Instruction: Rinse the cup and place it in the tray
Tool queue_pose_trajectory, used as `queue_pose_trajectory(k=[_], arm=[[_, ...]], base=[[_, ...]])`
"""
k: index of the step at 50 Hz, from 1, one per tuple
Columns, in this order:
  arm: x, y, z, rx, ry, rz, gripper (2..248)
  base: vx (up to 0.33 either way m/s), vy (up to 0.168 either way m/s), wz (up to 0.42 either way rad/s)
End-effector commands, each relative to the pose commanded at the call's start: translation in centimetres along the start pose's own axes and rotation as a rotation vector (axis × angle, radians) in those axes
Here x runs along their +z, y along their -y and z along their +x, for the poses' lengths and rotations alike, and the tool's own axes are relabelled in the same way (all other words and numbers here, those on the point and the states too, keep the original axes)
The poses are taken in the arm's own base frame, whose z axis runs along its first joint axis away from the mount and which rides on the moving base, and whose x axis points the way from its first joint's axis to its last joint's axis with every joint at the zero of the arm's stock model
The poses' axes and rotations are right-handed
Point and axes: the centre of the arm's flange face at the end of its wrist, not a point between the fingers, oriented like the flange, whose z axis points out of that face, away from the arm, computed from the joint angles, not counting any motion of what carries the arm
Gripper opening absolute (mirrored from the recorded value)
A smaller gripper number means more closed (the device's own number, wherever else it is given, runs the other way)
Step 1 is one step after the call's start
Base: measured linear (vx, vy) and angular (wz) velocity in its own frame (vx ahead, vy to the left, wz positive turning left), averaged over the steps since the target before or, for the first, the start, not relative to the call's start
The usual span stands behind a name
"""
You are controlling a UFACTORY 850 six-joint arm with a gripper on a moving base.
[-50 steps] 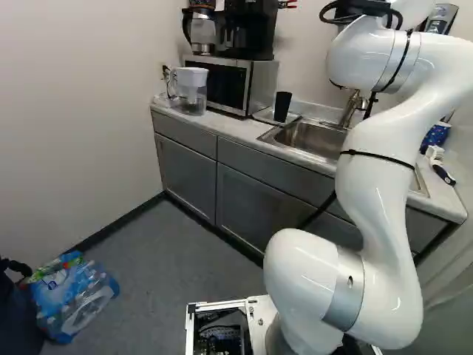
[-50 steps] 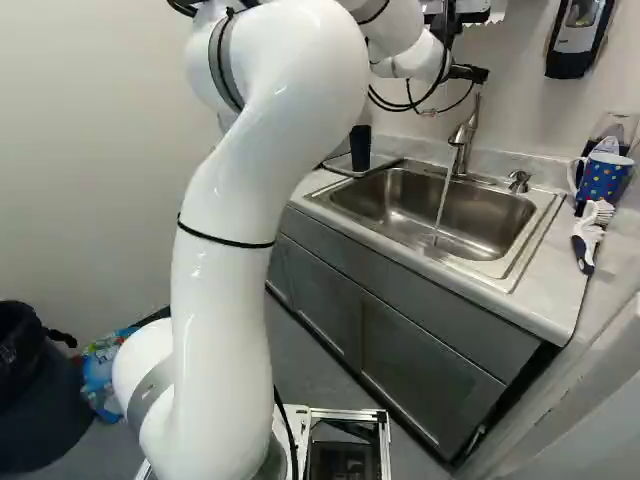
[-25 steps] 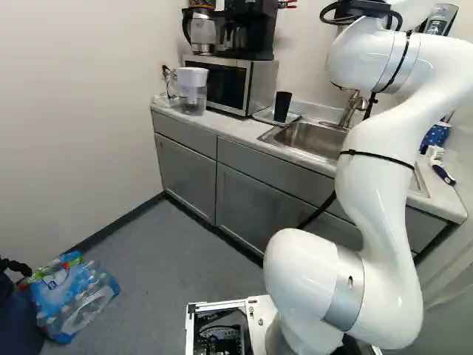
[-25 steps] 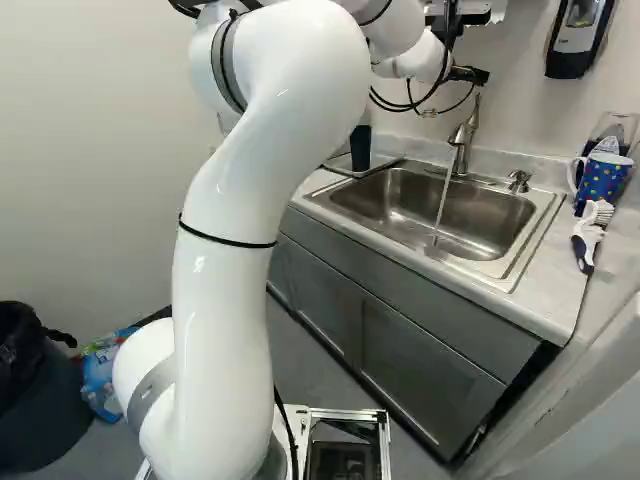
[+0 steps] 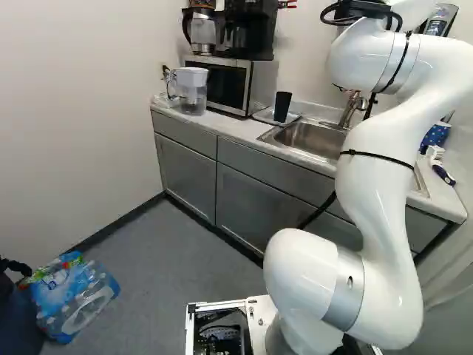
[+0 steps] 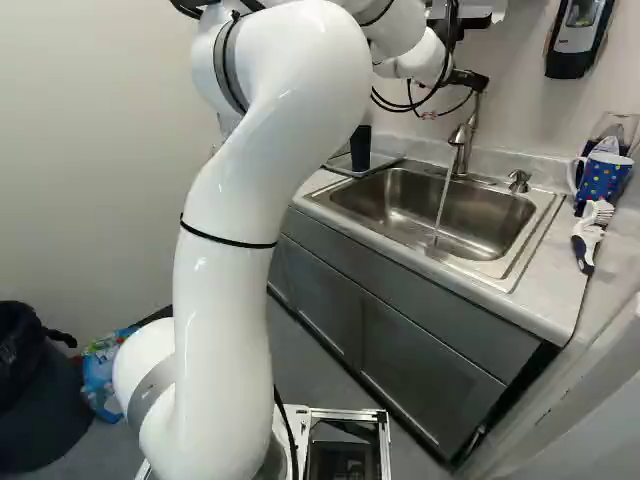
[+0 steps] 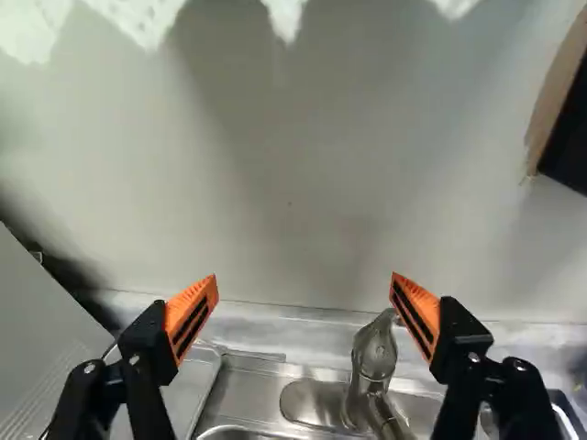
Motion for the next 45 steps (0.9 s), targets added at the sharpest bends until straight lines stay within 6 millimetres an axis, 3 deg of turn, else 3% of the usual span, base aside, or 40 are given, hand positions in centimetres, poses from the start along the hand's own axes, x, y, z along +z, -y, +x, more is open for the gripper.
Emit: queue_pose_trajectory(k=[45], arm=[[-3.8, -1.2, -1.2, 0.005, 0.139, -0.025, 247]], base=[[0.0, 0.0, 0.0]])
